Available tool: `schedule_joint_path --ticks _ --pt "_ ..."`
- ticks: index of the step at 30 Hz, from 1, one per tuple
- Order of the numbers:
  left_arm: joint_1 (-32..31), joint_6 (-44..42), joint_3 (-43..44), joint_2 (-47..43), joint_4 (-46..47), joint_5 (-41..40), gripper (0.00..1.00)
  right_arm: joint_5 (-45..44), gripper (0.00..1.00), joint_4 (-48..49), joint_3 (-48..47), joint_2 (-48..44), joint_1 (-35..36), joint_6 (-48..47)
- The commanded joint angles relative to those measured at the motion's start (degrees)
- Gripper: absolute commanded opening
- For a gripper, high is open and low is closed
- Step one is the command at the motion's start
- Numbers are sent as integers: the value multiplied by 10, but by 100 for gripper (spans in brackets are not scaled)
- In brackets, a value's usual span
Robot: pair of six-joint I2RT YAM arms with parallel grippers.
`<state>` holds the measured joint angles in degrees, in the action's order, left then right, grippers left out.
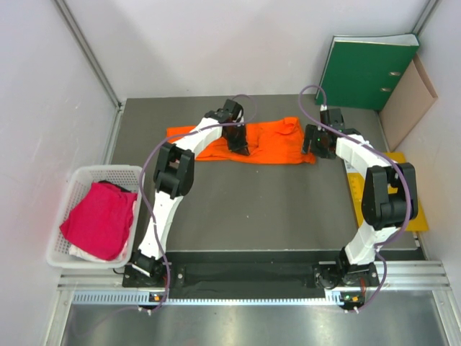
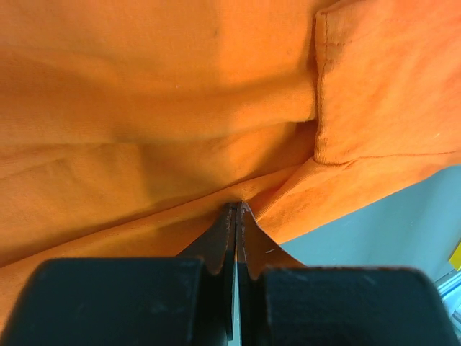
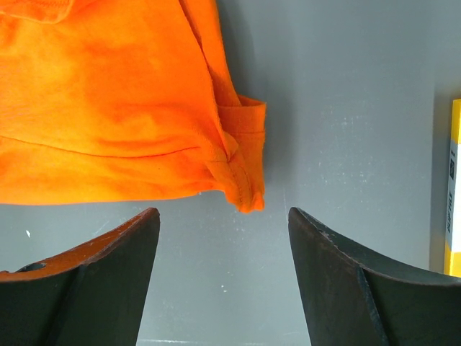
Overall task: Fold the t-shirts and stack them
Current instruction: Fold the other side of the tshirt into a rectangle
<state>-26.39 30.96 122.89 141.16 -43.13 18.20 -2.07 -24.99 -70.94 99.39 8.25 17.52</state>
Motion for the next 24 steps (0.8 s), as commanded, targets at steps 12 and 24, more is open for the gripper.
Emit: schedule_joint_path --ticks 12,24 --pt "-9 -9 -49 -104 54 -3 0 1 72 6 -1 -11 4 -2" --pt "-25 -17 -68 -76 48 -20 0 2 72 11 10 -17 5 7"
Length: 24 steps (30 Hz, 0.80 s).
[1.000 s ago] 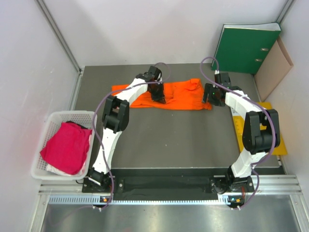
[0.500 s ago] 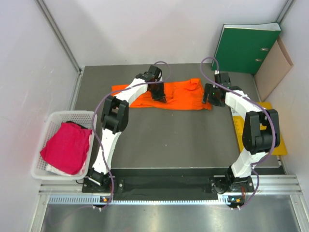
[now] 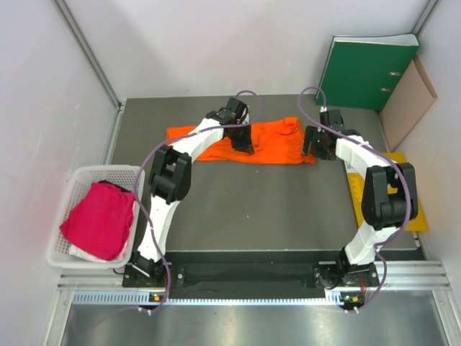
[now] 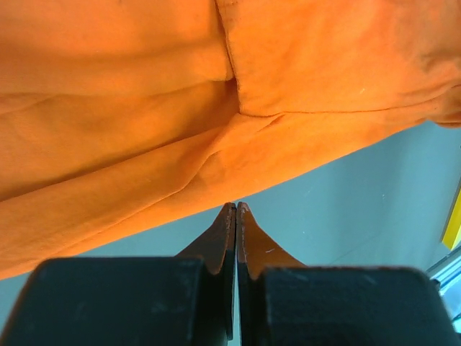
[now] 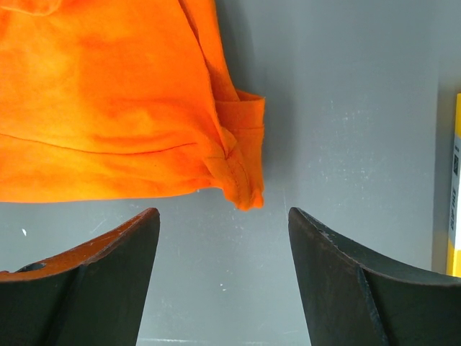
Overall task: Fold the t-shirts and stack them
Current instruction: Fold the other side of the tshirt into a rectangle
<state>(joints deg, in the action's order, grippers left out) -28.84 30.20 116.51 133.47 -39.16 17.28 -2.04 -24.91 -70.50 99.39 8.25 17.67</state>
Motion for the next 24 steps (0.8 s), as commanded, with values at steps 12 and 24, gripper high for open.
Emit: schedule_joint_path --ticks 12,24 --pt "18 -28 5 33 -8 -42 0 0 72 7 11 -23 4 9" --pt "76 -26 -40 5 -7 -93 0 2 73 10 10 -19 5 14"
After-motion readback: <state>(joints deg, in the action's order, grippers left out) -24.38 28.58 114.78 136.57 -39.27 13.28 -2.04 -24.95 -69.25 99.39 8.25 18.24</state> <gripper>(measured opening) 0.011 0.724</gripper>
